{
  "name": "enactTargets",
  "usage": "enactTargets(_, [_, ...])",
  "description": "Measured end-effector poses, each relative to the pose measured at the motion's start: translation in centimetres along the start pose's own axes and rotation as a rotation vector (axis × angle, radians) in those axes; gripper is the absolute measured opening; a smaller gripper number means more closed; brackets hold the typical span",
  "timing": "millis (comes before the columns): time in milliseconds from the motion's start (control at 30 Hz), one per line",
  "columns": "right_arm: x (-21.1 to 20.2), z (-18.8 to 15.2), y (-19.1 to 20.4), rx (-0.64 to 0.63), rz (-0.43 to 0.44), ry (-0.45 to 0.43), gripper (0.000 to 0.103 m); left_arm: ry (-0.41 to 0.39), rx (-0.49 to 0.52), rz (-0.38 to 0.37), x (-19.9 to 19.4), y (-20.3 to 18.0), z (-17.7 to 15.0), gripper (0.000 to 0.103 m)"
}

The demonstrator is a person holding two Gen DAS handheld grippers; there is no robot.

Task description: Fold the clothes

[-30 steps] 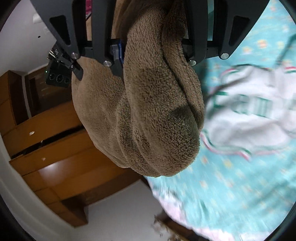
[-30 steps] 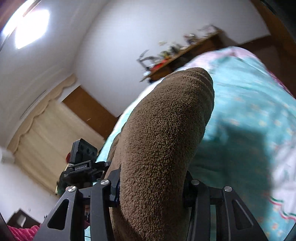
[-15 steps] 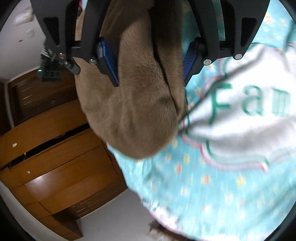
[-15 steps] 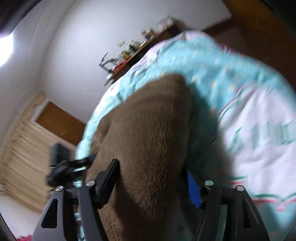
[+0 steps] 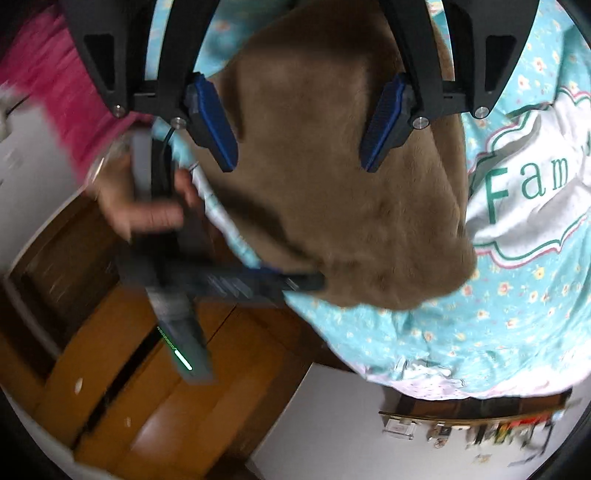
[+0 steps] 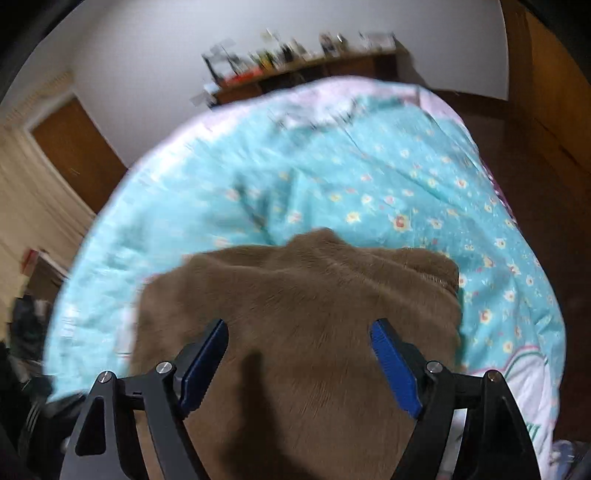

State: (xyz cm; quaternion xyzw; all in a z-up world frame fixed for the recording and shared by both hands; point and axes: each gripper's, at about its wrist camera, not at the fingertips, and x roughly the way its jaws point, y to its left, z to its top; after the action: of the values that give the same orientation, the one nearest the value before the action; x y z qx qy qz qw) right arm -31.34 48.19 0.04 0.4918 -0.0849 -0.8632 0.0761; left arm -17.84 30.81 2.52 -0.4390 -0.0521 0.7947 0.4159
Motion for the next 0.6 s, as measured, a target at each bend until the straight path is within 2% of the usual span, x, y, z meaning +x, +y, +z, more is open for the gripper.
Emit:
enactTargets(133, [4.3,0.8,0.0,0.004,-0.049,0.079,0.083,0.009,-0.039,-0.009,0.5,1.3,0.8,0.073])
enactTargets(200, [4.6,0.8,0.3,-0.001,-0.067,0.082,0.084,0.011,-0.063,-0.020,0.8,2.1,0.7,0.073])
enactTargets(333, [3.1,1.0,2.5,-0.075,-0.110,-0.002,0.084,-0.012,-0.096,-0.046,0.3,2.8,0.5,0.073])
enactTargets(433, [2.2,0.8,5.2,-0.148,-0.028,-0.021,0.084,-0.020,-0.100,-0.050,-0.5,2.4,0.2,0.073])
enactTargets(500, [2.6,0.8,6.8,-0.186,0.002,-0.003,0.084,-0.022,-0.103,-0.052,-0.9,2.2,0.1,0.073])
enactTargets(600, [4.9,0.8,8.7,-0.251,-0.058,0.053,0.084,-0.034,-0.121,-0.042,-1.1,2.6,-0.2,0.073])
